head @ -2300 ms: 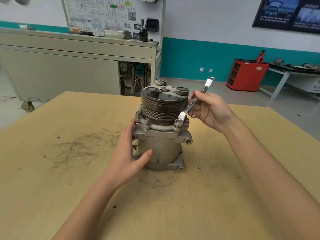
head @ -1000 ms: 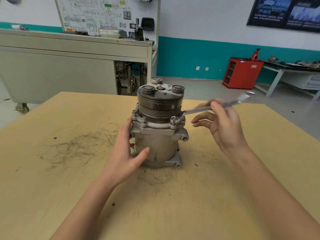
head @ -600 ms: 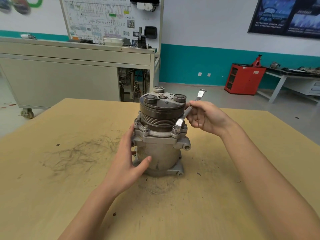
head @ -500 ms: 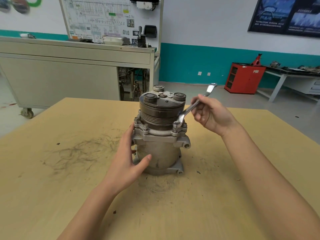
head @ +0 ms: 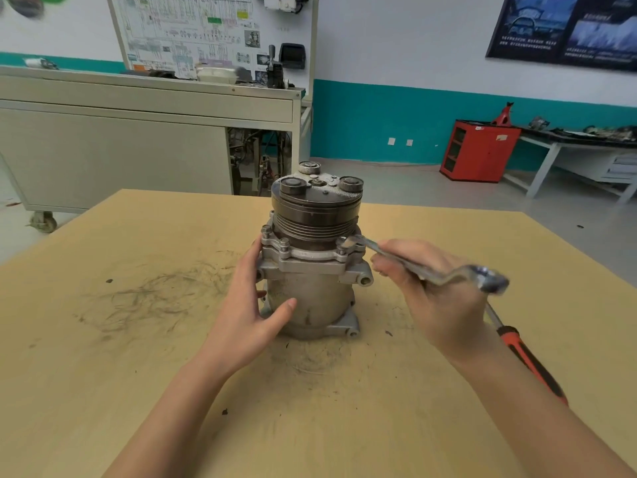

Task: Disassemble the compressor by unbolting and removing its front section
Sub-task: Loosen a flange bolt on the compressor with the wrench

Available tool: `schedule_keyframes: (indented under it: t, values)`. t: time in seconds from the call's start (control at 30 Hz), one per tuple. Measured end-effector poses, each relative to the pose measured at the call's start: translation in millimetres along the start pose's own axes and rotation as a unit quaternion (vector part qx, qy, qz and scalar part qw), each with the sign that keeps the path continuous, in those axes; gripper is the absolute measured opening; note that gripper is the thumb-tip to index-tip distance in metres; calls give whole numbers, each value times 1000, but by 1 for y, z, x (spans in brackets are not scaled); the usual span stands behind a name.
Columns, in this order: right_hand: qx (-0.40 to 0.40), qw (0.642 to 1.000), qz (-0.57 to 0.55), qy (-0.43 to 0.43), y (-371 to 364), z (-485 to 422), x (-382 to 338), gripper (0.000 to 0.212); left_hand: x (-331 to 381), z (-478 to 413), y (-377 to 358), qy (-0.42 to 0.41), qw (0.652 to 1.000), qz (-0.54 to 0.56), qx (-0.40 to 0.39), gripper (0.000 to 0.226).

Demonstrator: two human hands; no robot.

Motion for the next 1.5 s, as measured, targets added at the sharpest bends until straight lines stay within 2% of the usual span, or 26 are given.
schedule_keyframes:
  t: [0.1, 0.2, 0.27, 0.3, 0.33, 0.37, 0.43, 0.5, 0.57, 0.63, 0.73, 0.8, 0.9, 0.93, 0.97, 1.03, 1.1, 1.2, 1.27, 1.37, 1.5]
  values:
    - [-18, 992, 108, 58, -1, 8, -11, 51, -1, 0, 0, 1, 1000, 3, 2, 86]
    - [-36, 982, 149, 110, -4, 16, -15, 46, -3, -1, 0, -1, 1000, 12, 4, 87]
    - [-37, 996, 59, 60, -3, 20, -5, 36, -4, 0, -1, -4, 1000, 11, 4, 91]
    - [-22, 998, -53, -8, -1, 20, 5, 28, -4, 0, -1, -3, 1000, 9, 3, 92]
    - [1, 979, -184, -89, 1, 20, 19, 21, -4, 0, -1, 1, 1000, 7, 1, 91]
    - [22, 941, -296, -163, 0, 19, 34, 18, -3, 0, -1, 5, 1000, 5, 1, 89]
    - [14, 859, -427, -284, -7, 13, 67, 20, -2, -1, 0, 8, 1000, 2, 2, 87]
    - [-62, 795, -501, -336, -16, -1, 95, 22, -3, 0, 0, 5, 1000, 3, 6, 89]
    - [-151, 746, -542, -355, -28, -17, 113, 22, -4, 0, -1, 7, 1000, 4, 8, 90]
    - [-213, 712, -561, -363, -40, -28, 125, 21, -4, 0, -1, 11, 1000, -1, 10, 88]
    - [-215, 678, -598, -369, -50, -32, 131, 19, -4, 0, 0, 15, 1000, -7, 8, 87]
    - [-171, 673, -624, -359, -49, -30, 128, 25, -4, 0, 0, 12, 1000, -7, 7, 86]
    - [-39, 660, -670, -338, -36, -31, 120, 41, -3, 0, -1, 8, 1000, -1, 5, 86]
    - [4, 675, -661, -328, -29, -33, 115, 44, -3, 0, 0, 7, 1000, 1, 5, 86]
    - [35, 709, -628, -318, -20, -34, 109, 44, -2, 0, 0, 6, 1000, 2, 5, 86]
    - [62, 808, -510, -289, -2, -36, 92, 36, 0, 0, 0, 0, 1000, -2, 3, 87]
    - [72, 889, -383, -241, 13, -33, 68, 27, 1, 0, 1, -2, 1000, -4, 0, 87]
    - [37, 971, -196, -131, 18, -20, 26, 24, 1, -1, 0, 2, 1000, 0, -1, 86]
    - [-19, 994, -53, -93, 13, -13, 6, 33, 0, -1, 0, 5, 1000, 4, 0, 87]
    - [-51, 996, 75, 24, 9, -6, -10, 47, 0, 0, 0, 2, 1000, 3, -1, 87]
    - [-50, 982, 148, 104, 4, 7, -15, 45, -2, -1, -1, 0, 1000, 16, 1, 87]
Point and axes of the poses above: each hand's wrist, its own z-axis away from the middle knuckle, its own y-axis out of the back of the hand, x = y × z, the point moved 4 cm from there along -z, towards the middle knuckle, and after that the axes turned 13 degrees about -x, right-handed, at the moved point
